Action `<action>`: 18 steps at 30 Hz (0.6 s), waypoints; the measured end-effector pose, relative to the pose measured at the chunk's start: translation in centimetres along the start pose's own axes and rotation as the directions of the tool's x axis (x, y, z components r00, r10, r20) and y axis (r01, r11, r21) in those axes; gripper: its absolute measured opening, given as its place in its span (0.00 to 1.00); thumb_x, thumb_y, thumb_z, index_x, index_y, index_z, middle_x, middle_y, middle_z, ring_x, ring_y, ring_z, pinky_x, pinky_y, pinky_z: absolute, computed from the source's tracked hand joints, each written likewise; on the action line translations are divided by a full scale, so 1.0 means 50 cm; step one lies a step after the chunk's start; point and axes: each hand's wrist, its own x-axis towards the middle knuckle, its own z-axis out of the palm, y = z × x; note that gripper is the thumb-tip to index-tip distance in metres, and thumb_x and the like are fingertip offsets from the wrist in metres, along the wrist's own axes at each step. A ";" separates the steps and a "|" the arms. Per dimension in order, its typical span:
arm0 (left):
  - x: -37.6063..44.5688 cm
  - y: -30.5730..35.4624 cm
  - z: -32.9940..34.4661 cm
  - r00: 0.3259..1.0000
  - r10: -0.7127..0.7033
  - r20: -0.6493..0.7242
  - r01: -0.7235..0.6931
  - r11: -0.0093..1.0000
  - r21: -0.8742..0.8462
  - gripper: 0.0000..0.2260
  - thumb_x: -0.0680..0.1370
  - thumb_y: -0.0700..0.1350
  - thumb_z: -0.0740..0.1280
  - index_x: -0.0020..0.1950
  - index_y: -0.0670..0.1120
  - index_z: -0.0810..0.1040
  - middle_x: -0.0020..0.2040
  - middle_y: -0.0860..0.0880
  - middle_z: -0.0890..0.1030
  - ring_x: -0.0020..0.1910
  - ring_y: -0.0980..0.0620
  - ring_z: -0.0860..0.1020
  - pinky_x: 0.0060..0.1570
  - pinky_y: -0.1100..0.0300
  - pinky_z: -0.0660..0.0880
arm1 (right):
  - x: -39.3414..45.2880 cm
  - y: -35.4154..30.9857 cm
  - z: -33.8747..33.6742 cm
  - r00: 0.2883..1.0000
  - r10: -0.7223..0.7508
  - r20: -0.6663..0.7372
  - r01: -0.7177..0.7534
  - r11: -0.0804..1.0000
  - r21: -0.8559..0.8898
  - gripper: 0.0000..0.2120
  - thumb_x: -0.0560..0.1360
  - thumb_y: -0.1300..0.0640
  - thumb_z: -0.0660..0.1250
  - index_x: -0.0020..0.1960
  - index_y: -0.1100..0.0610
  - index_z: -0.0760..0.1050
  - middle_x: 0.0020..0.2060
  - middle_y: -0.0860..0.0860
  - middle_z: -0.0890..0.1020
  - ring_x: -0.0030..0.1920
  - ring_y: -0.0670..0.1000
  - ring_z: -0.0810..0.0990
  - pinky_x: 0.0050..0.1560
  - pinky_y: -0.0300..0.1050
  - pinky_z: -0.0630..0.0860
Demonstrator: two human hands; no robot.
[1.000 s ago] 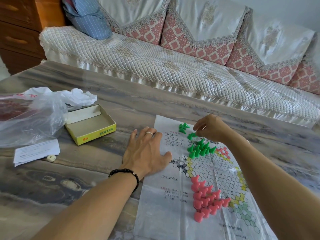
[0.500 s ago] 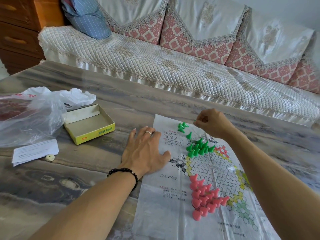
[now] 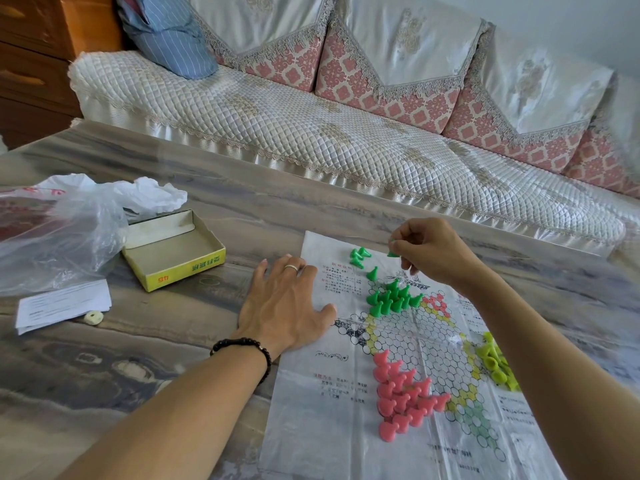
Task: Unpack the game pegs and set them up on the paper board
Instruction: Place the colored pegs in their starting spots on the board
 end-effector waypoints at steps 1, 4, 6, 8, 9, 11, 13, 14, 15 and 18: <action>0.000 0.001 -0.001 1.000 0.001 0.002 -0.001 1.000 0.000 0.29 0.75 0.63 0.57 0.72 0.50 0.65 0.75 0.48 0.63 0.76 0.49 0.55 0.75 0.44 0.49 | 0.000 -0.003 0.001 1.000 -0.003 0.002 0.003 1.000 0.009 0.03 0.76 0.64 0.66 0.44 0.63 0.78 0.35 0.56 0.82 0.31 0.47 0.80 0.36 0.44 0.81; 0.000 0.001 0.000 1.000 -0.001 0.000 0.001 1.000 0.000 0.30 0.75 0.64 0.57 0.72 0.50 0.65 0.75 0.49 0.64 0.76 0.49 0.55 0.75 0.44 0.49 | -0.001 -0.007 0.002 1.000 -0.007 0.001 0.007 1.000 0.022 0.02 0.75 0.64 0.67 0.45 0.63 0.78 0.36 0.57 0.83 0.32 0.48 0.82 0.38 0.44 0.82; 0.000 0.000 0.001 1.000 -0.003 -0.002 0.003 1.000 -0.003 0.30 0.75 0.64 0.57 0.72 0.50 0.65 0.75 0.49 0.64 0.76 0.49 0.55 0.75 0.44 0.49 | -0.003 -0.005 0.003 1.000 -0.012 -0.005 0.012 1.000 0.008 0.02 0.75 0.64 0.67 0.44 0.62 0.78 0.36 0.56 0.83 0.31 0.47 0.81 0.37 0.44 0.81; 0.000 0.000 0.000 1.000 -0.003 0.001 0.003 1.000 -0.002 0.30 0.75 0.64 0.57 0.72 0.50 0.65 0.75 0.49 0.63 0.76 0.49 0.55 0.75 0.44 0.48 | -0.006 -0.002 0.003 1.000 -0.017 -0.002 0.017 1.000 -0.003 0.02 0.75 0.63 0.67 0.44 0.61 0.78 0.35 0.55 0.83 0.30 0.45 0.80 0.35 0.43 0.80; 0.000 0.000 0.000 1.000 -0.003 0.002 0.003 1.000 -0.001 0.30 0.75 0.64 0.57 0.73 0.50 0.64 0.75 0.49 0.63 0.76 0.49 0.55 0.75 0.44 0.48 | -0.007 -0.001 0.002 1.000 -0.018 0.002 0.018 1.000 -0.003 0.03 0.75 0.63 0.68 0.43 0.61 0.78 0.34 0.54 0.83 0.30 0.45 0.81 0.35 0.42 0.79; 0.000 0.000 -0.001 1.000 -0.002 0.002 0.002 1.000 0.001 0.30 0.75 0.64 0.57 0.73 0.50 0.64 0.75 0.49 0.63 0.76 0.49 0.55 0.75 0.44 0.48 | -0.011 0.001 0.001 1.000 -0.011 0.017 0.011 1.000 0.005 0.02 0.74 0.64 0.69 0.43 0.62 0.79 0.33 0.54 0.84 0.31 0.46 0.82 0.35 0.41 0.79; 0.000 0.000 0.000 1.000 -0.002 0.000 0.002 1.000 0.001 0.30 0.75 0.64 0.57 0.73 0.50 0.64 0.76 0.49 0.63 0.77 0.49 0.55 0.75 0.44 0.48 | -0.013 0.003 0.001 0.999 0.003 0.036 -0.004 1.000 0.012 0.02 0.74 0.65 0.69 0.42 0.62 0.79 0.33 0.55 0.84 0.32 0.48 0.83 0.36 0.42 0.80; 0.000 0.000 -0.001 1.000 -0.002 0.000 0.002 1.000 0.001 0.30 0.75 0.64 0.57 0.73 0.50 0.64 0.76 0.49 0.63 0.77 0.49 0.55 0.75 0.44 0.48 | -0.014 0.003 0.001 0.999 0.009 0.046 -0.009 1.000 0.008 0.02 0.73 0.65 0.70 0.42 0.62 0.79 0.33 0.55 0.84 0.32 0.48 0.84 0.36 0.44 0.81; 0.000 0.000 0.000 1.000 -0.003 0.001 0.003 1.000 0.001 0.30 0.75 0.64 0.57 0.73 0.50 0.64 0.76 0.49 0.62 0.77 0.49 0.54 0.75 0.44 0.48 | -0.014 0.004 0.002 0.998 0.014 0.056 -0.013 1.000 -0.001 0.02 0.73 0.65 0.69 0.42 0.62 0.79 0.33 0.55 0.84 0.32 0.48 0.84 0.37 0.44 0.81; 0.001 -0.001 0.001 1.000 -0.004 0.003 0.004 1.000 0.000 0.31 0.75 0.64 0.57 0.73 0.50 0.64 0.76 0.49 0.62 0.77 0.49 0.54 0.75 0.45 0.48 | -0.013 0.003 0.008 0.997 0.008 0.079 -0.004 0.999 -0.047 0.02 0.72 0.65 0.69 0.41 0.61 0.79 0.32 0.53 0.84 0.30 0.45 0.82 0.37 0.42 0.80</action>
